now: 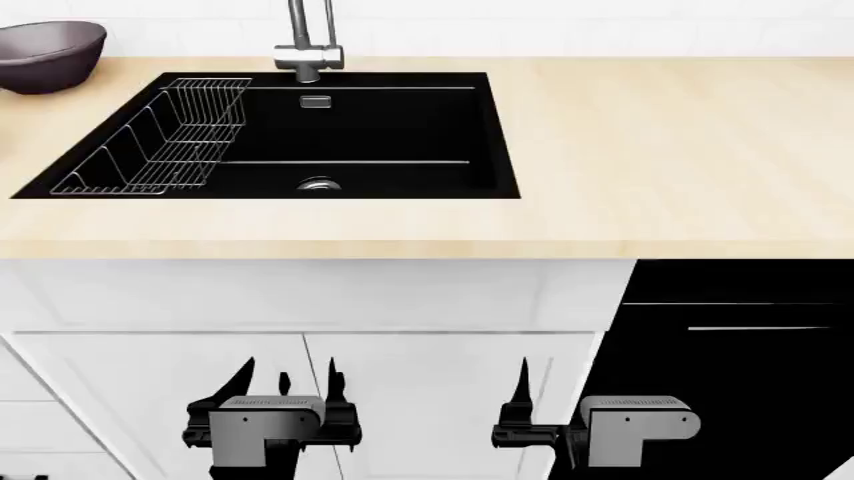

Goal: Stack the bowls in the sink.

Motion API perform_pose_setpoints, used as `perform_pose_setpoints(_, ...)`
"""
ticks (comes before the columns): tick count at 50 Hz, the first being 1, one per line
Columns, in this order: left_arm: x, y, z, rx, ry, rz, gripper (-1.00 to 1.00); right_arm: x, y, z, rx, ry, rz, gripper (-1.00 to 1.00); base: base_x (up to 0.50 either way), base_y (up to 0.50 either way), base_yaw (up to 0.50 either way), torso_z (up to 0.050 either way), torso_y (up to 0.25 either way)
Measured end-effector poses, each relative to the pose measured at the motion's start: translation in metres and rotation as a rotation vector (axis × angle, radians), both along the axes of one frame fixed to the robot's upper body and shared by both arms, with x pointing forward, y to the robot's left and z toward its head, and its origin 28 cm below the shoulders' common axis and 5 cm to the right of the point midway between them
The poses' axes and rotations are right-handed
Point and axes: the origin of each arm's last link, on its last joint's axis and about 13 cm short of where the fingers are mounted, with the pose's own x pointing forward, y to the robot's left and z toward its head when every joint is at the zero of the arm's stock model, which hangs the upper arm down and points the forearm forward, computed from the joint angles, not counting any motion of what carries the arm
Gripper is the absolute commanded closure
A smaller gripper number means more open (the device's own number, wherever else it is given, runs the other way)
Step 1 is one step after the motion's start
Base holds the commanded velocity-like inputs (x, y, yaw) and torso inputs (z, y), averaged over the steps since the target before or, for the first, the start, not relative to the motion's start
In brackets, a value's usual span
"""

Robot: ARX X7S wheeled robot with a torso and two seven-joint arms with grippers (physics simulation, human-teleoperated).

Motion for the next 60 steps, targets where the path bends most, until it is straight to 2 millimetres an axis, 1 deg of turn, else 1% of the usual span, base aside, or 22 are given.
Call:
perform_pose_setpoints(9,0.0002,-0.0001,-0.0001,-0.003,0.002,-0.005,-1.00,0.0002,0.0002,0.0000,0.000,0.001,-0.004,-1.00,0.00,0.00,0.00,0.000,0.000)
perform_pose_setpoints(30,0.0020,0.0001,-0.0005,-0.022,0.012,-0.010,-1.00,0.0029,-0.0005,-0.0006,-0.017,0.006,-0.034,-1.00,0.00,0.50,0.00,0.000,0.000)
perform_pose_setpoints(60,0.0024,0.0009,-0.0009,-0.036,0.016,-0.002,-1.00,0.0035,0.0003,-0.0010,-0.036,0.002,-0.029,-1.00,-0.02,0.50,0.00,0.000,0.000)
